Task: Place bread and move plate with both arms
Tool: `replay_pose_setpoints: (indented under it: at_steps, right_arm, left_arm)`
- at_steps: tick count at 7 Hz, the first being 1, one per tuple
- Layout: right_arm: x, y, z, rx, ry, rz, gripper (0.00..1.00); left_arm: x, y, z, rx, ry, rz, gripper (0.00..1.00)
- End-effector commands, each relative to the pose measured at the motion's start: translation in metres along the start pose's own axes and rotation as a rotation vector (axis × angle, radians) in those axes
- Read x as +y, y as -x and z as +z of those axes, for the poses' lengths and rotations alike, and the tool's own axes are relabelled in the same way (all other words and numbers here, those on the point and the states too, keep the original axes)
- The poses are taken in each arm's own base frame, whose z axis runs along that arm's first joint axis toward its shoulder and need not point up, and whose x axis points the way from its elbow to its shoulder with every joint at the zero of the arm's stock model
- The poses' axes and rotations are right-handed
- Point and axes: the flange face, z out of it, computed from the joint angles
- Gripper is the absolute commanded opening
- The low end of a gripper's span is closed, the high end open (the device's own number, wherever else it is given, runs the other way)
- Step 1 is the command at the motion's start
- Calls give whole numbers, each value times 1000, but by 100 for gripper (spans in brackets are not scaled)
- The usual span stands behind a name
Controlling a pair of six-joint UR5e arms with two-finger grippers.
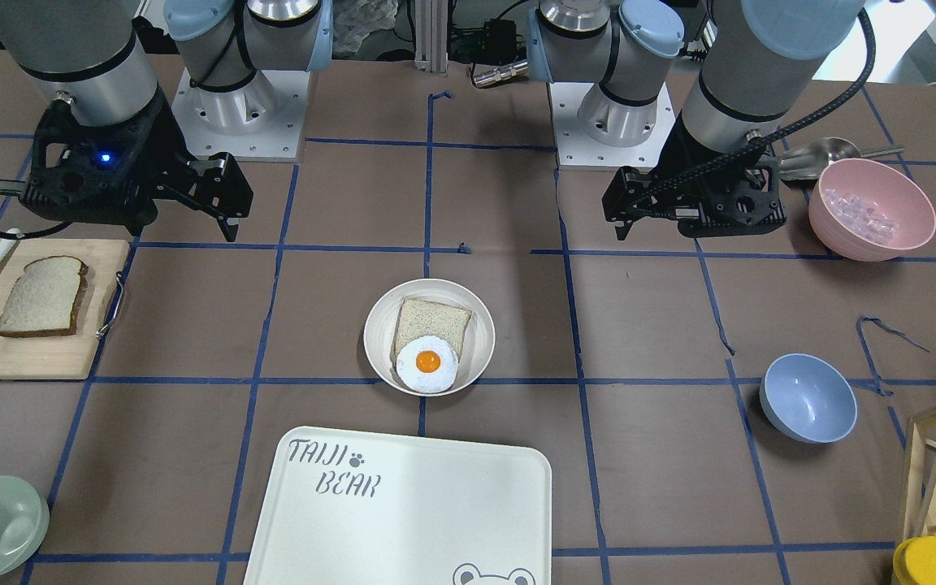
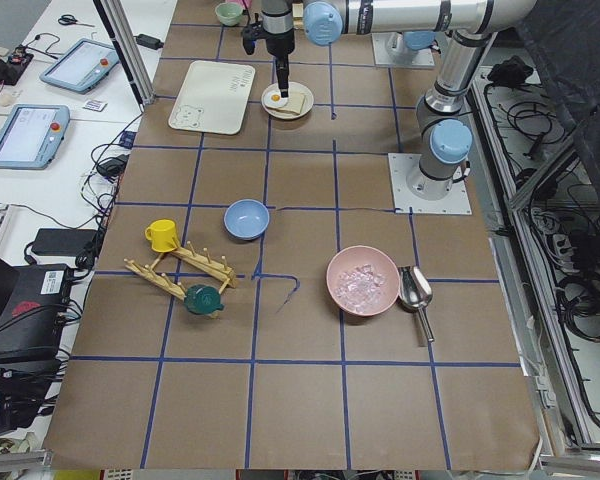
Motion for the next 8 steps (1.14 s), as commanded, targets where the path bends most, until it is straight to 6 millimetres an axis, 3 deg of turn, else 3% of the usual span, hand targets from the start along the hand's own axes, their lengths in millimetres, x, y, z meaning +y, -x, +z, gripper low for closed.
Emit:
replay_pose_setpoints:
  at_steps: [1,4,6,7,8]
  right_arm:
    - [0,-3,1,4,7,6,100]
    - [-1,-8,3,12,10,9,100]
    - [-1,-32,28,104,51,30,100]
    - [-3,-55,44,101,85,7,100]
    - [-2,-93,67,97,137,61,100]
  left_arm:
    - [-3,0,3,2,6,-1,100]
    - [-2,-1,2,2,4,2,100]
    - [-2,-1,3,2,6,2,100]
    - [-2,-1,3,2,4,2,100]
    - [-3,-1,2,2,3,2,100]
